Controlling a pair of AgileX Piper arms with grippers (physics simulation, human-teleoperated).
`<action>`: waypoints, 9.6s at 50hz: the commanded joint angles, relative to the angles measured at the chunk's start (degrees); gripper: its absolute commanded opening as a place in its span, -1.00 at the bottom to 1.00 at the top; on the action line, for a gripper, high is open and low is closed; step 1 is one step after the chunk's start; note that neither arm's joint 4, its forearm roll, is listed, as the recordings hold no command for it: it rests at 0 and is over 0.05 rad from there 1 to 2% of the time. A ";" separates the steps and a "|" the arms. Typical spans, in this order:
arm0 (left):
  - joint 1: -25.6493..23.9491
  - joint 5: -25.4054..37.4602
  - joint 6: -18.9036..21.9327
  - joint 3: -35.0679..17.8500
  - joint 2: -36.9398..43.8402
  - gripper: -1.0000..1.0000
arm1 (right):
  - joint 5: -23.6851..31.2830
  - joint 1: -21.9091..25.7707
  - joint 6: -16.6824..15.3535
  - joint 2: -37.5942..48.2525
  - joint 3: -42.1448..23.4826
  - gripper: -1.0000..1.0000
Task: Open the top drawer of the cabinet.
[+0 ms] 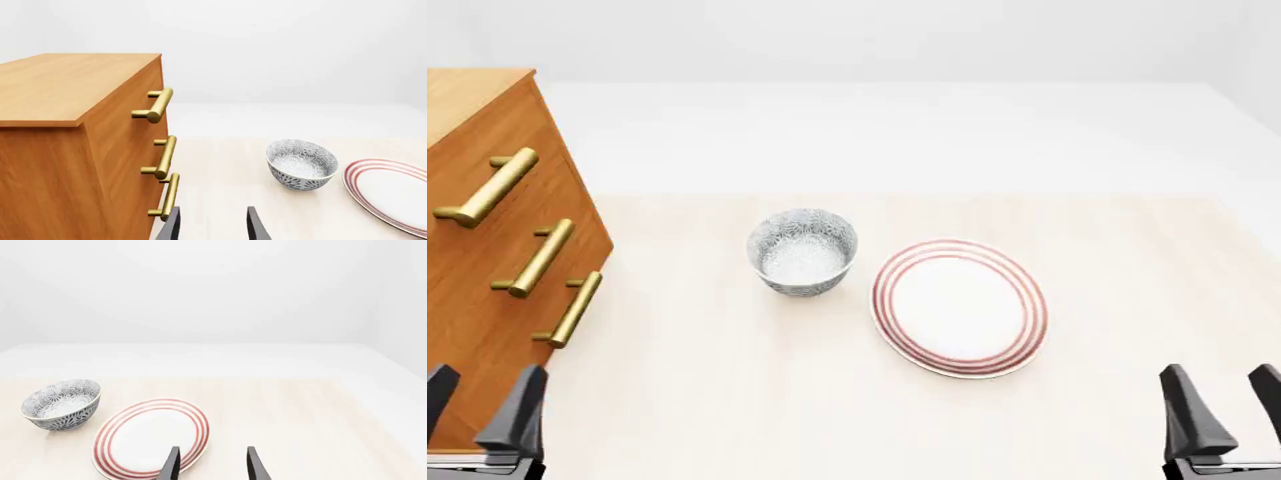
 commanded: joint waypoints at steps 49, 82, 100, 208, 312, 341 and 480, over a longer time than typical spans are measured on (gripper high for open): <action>-0.96 5.47 14.79 -5.99 7.62 1.00 | 0.01 0.01 -0.02 0.18 -0.12 1.00; 1.99 12.64 37.97 -14.64 16.38 1.00 | 0.01 0.01 -0.03 0.18 -0.12 1.00; 1.80 11.77 48.43 -19.08 20.02 1.00 | 0.01 0.00 -0.02 0.18 -0.12 1.00; 12.08 -32.24 79.98 -18.84 58.41 1.00 | 0.01 0.01 -0.03 0.18 -0.12 1.00; 9.24 -43.66 90.33 -22.22 69.48 -1.00 | 0.01 0.01 -0.03 0.18 -0.12 1.00; 2.75 -43.82 90.31 -21.65 69.45 -1.00 | 0.00 0.02 -0.02 0.18 -0.12 1.00; -8.22 2.68 68.55 -25.78 31.73 1.00 | 0.01 0.01 -0.02 0.18 -0.12 1.00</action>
